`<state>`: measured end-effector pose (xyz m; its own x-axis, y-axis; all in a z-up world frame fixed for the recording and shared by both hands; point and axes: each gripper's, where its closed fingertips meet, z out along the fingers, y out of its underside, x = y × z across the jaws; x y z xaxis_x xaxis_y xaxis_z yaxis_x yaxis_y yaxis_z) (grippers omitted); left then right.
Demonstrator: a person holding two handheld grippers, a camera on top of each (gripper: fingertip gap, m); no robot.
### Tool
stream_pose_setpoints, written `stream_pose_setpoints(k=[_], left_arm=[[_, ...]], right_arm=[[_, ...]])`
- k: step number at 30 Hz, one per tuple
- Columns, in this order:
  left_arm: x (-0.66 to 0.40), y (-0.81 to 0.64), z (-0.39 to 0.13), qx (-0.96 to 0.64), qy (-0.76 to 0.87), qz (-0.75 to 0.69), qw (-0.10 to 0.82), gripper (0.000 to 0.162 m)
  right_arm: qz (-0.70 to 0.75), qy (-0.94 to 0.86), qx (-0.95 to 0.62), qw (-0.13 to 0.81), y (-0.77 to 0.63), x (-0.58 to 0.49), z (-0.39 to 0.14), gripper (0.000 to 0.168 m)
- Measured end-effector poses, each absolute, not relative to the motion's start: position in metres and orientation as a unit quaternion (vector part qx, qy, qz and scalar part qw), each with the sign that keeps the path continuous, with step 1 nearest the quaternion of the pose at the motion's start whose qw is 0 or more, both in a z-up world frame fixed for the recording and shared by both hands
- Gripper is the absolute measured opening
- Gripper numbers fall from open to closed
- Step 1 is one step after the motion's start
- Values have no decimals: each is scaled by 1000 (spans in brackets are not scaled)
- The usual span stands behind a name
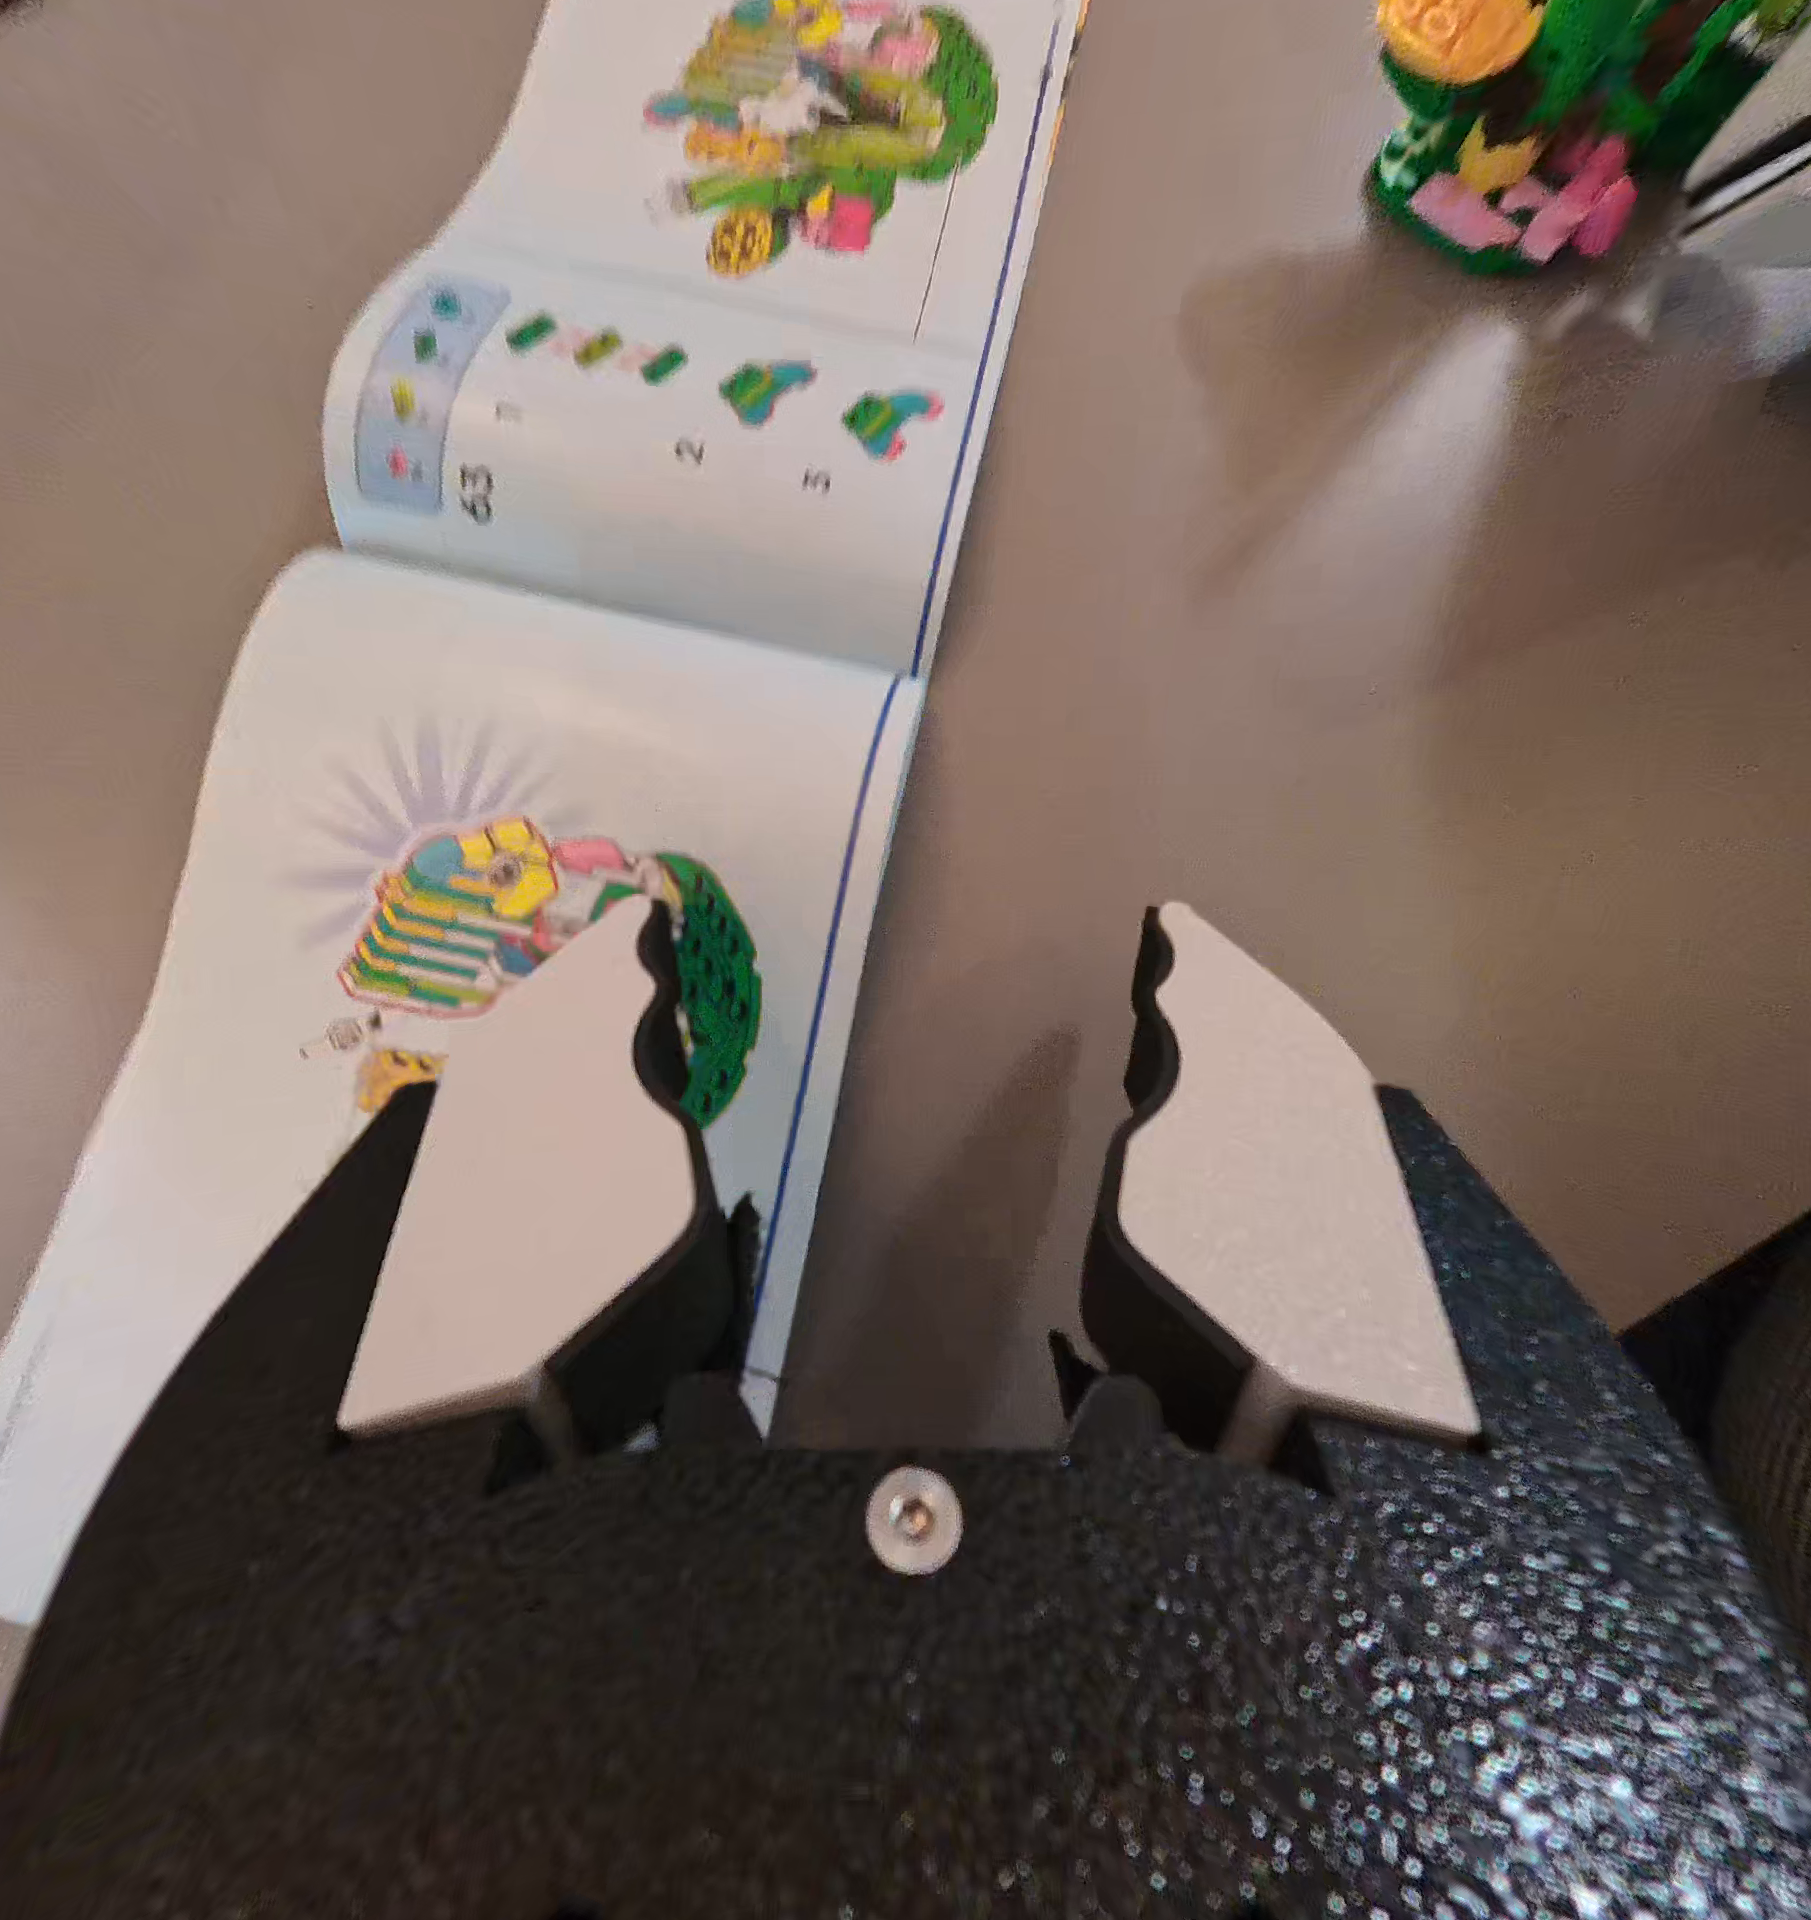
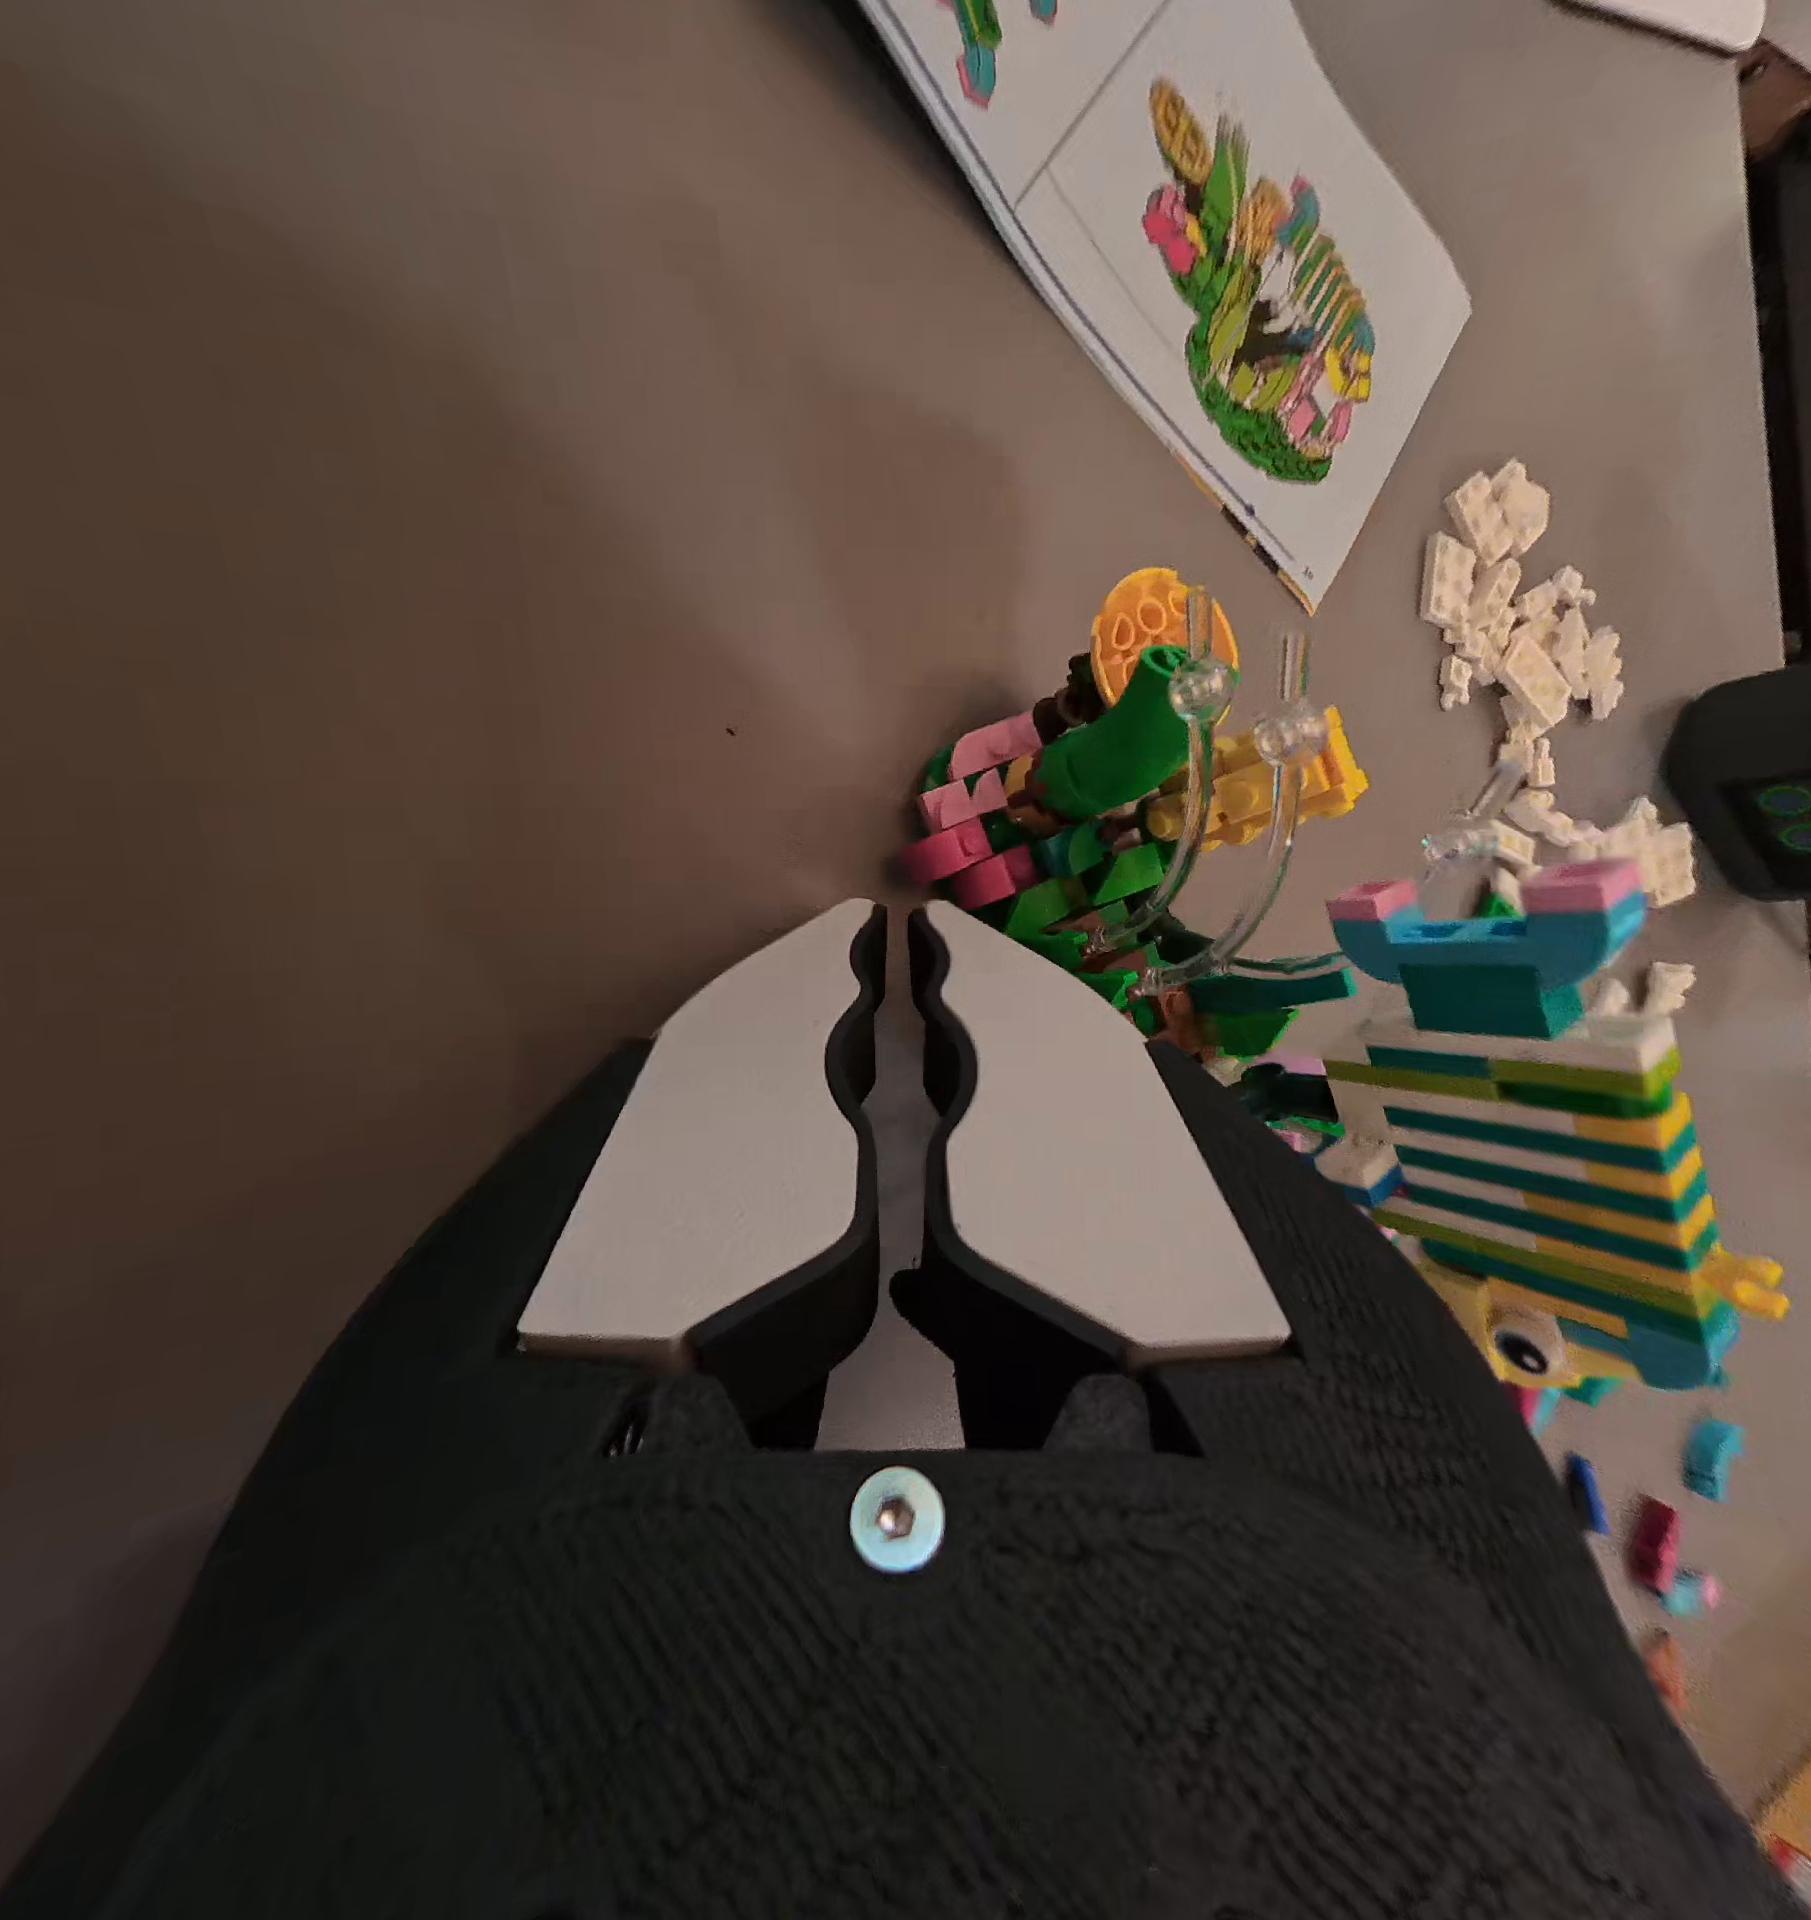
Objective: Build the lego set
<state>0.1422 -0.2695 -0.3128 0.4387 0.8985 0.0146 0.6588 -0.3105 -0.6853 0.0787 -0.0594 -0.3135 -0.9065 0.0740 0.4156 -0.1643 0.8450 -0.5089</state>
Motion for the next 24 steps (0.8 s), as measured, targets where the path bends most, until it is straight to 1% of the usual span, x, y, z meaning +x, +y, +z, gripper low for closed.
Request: stream_pose_setpoints(k=[3,7,14,17,20,21,22,24], left_arm=[[150,-276,-319,-779,-514,172,314,83],[150,-290,-324,-784,-521,186,284,80],[141,-308,-324,-780,-532,211,254,83],[136,-334,-320,-764,-556,244,217,83],[131,-355,-311,-752,-561,298,175,77],[128,-353,-305,-751,-554,312,181,75],[123,-344,-297,-750,-543,317,208,74],[111,-313,-281,-748,-513,307,288,70]], right_arm=[[270,-933,27,235,-65,74,-314,3],[295,-921,3,255,-76,69,-307,2],[406,-900,-14,161,-87,105,-279,6],[443,-882,-29,157,-78,108,-262,8],[477,-861,-43,170,-66,108,-246,9],[489,-853,-47,178,-62,106,-240,10],[502,-842,-53,191,-58,103,-234,10],[533,-814,-58,224,-52,96,-220,10]])
